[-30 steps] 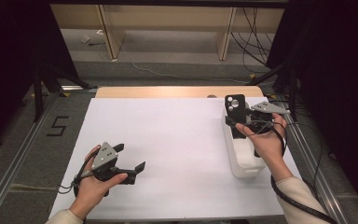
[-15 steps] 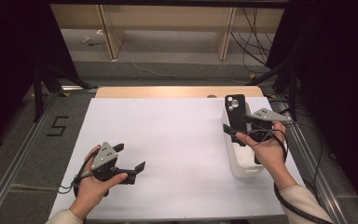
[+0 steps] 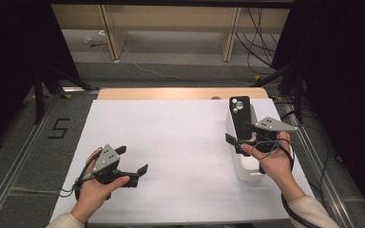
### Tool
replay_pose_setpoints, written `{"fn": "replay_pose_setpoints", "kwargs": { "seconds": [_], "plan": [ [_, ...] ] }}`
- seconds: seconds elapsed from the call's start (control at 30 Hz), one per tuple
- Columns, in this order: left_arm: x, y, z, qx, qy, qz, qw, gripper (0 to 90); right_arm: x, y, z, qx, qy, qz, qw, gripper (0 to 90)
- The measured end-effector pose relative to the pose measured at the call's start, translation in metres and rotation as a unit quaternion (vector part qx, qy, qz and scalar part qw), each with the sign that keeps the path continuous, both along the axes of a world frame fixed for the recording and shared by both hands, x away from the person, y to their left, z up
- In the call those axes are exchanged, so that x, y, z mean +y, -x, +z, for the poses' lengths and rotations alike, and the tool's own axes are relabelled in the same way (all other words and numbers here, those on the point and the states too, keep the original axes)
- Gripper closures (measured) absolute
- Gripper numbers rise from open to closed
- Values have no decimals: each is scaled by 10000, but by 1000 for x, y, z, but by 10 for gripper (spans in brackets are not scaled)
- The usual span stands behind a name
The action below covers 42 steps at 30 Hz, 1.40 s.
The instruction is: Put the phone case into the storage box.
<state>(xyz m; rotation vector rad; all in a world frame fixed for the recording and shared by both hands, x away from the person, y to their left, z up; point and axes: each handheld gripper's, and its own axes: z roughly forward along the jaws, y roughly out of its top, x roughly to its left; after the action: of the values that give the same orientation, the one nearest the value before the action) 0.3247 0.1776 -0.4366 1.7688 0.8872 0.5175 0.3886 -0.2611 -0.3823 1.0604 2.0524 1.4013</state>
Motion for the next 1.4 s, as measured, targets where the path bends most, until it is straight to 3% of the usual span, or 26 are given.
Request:
{"fn": "replay_pose_setpoints", "kwargs": {
  "seconds": [0.67,1.4],
  "plan": [
    [2,-1,1,-60,23,27,10000,0,3,24,-10,-127,-24,553,9984,155],
    [3,-1,1,-86,40,51,9999,0,-8,43,-17,-248,19,696,9973,156]
  ]
}}
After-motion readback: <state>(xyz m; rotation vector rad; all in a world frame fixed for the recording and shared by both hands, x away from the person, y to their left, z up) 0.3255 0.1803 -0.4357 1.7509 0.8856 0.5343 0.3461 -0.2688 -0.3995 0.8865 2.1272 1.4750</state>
